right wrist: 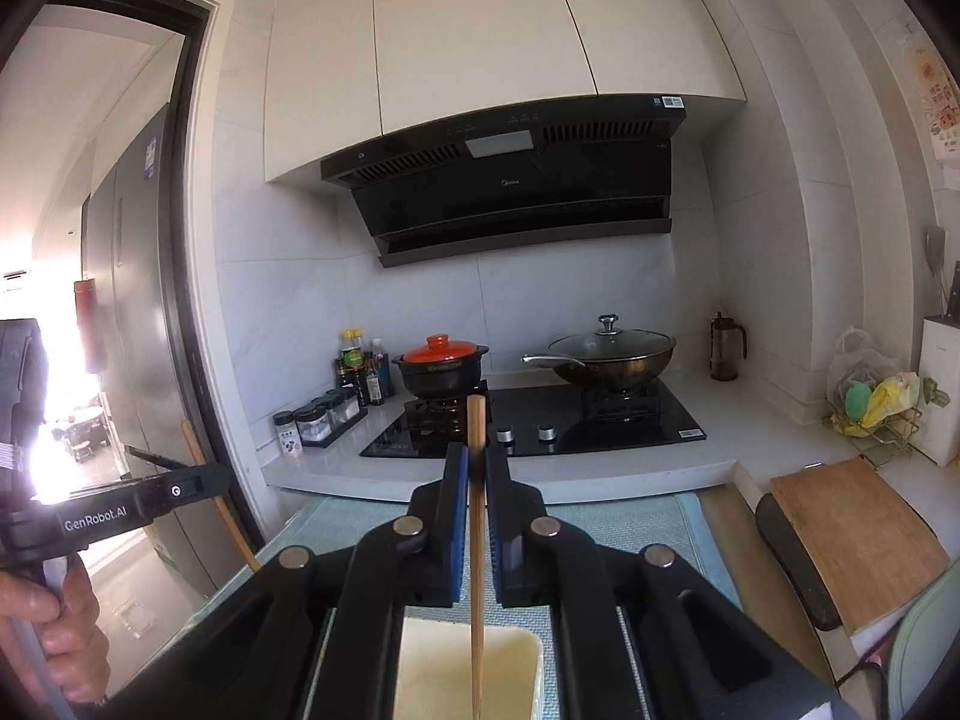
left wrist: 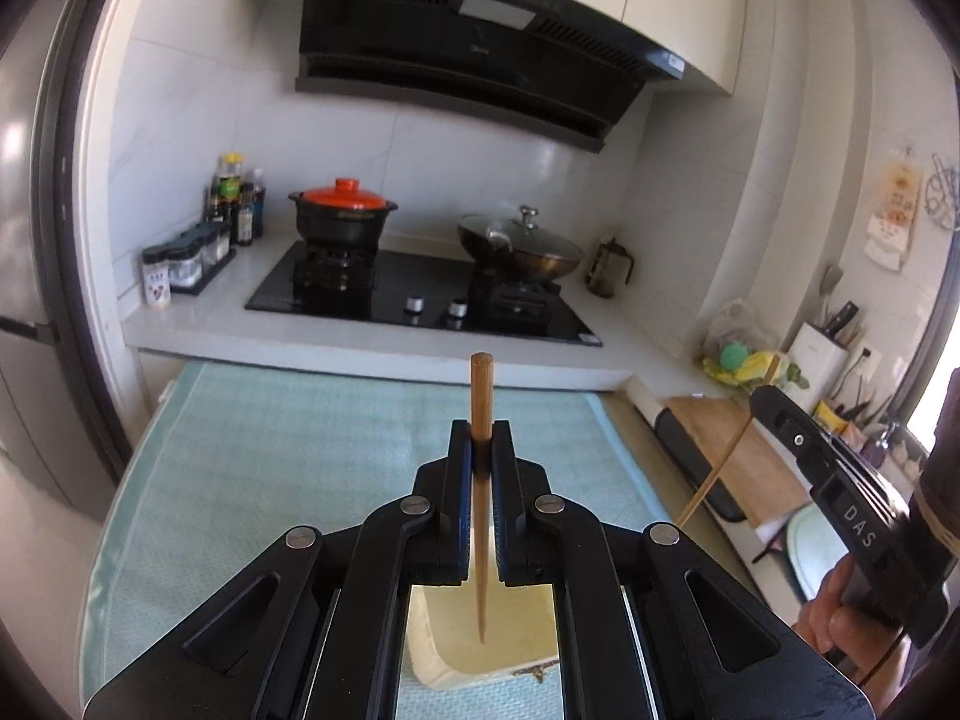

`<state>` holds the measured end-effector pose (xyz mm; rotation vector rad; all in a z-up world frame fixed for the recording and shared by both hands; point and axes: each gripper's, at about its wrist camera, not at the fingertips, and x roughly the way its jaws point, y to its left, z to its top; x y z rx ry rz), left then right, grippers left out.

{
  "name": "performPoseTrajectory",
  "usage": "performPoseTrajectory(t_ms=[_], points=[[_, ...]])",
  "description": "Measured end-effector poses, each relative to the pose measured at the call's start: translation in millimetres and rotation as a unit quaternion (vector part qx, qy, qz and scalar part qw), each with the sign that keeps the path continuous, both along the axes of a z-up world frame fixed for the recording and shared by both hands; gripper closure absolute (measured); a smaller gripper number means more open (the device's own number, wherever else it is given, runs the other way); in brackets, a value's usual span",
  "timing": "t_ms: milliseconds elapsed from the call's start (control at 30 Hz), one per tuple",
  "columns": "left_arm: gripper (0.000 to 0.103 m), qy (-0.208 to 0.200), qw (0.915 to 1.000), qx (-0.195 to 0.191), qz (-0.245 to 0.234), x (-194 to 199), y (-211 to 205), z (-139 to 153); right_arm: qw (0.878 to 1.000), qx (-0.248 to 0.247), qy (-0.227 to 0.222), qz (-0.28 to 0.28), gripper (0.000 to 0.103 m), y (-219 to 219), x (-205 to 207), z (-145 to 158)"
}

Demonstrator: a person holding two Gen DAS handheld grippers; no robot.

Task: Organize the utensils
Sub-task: 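Lower the chopsticks into the holder and open both tools, then withdraw both tools from the holder back toward the remaining chopsticks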

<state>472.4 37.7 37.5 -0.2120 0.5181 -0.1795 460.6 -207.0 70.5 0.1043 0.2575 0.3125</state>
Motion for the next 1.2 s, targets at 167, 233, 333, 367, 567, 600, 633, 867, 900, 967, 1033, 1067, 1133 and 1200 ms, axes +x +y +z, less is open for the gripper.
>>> performPoseTrajectory(t_ms=[167,233,333,367,567,600,633,867,900,967,1033,1067,1133,1200], points=[[0.099,0.058,0.9982,0.009,-0.009,19.3,-7.6,-45.1,0.998,-0.011,0.068,0.008,0.097,5.7,29.1,-44.0],[0.099,0.078,0.9968,0.014,-0.012,24.3,-9.9,-60.1,0.995,-0.018,0.096,0.012,0.097,7.2,36.8,-60.0],[0.099,0.099,0.9948,0.022,-0.012,28.9,-14.0,-74.9,0.991,-0.023,0.132,0.012,0.097,7.9,44.0,-80.9],[0.099,0.104,0.9942,0.023,-0.013,30.5,-15.2,-78.4,0.99,-0.024,0.142,0.011,0.097,7.4,46.5,-86.0],[0.094,0.124,0.9918,0.03,-0.003,34.6,-14.0,-87.1,0.984,-0.014,0.177,0.008,0.095,2.3,50.4,-101.8],[0.085,0.125,0.9917,0.028,-0.003,34.2,-13.0,-87.1,0.983,-0.009,0.183,0.009,0.095,0.7,51.0,-101.8],[0.072,0.125,0.9918,0.027,-0.001,31.4,-11.1,-86.7,0.982,-0.006,0.19,0.01,0.091,-0.8,51.6,-101.6],[0.028,0.083,0.996,0.025,0.021,-21.6,6.7,-74.2,0.986,0.004,0.165,0.01,0.049,-14.9,21.6,-81.9],[0.019,0.077,0.9965,0.027,0.02,-33.9,9.5,-73.0,0.987,0.001,0.16,0.01,0.049,-17.2,14.0,-78.2],[0.009,0.066,0.9969,0.038,0.021,-60.5,12.4,-72.0,0.988,-0.013,0.151,0.011,0.049,-21.5,-5.3,-71.8],[0.008,0.052,0.9967,0.059,0.017,-87.6,13.3,-73.2,0.988,-0.029,0.148,0.016,0.048,-25.4,-26.4,-67.9],[0.007,0.045,0.9966,0.068,0.014,-101.8,13.1,-75.2,0.988,-0.04,0.148,0.019,0.048,-26.8,-38.0,-67.2],[0.007,0.034,0.9961,0.081,0.01,-127.3,13.3,-80.0,0.987,-0.062,0.146,0.023,0.048,-29.0,-62.8,-67.2],[0.006,0.036,0.9948,0.096,-0.004,-149.2,11.5,-86.5,0.986,-0.08,0.142,0.027,0.048,-31.4,-87.8,-69.6]])
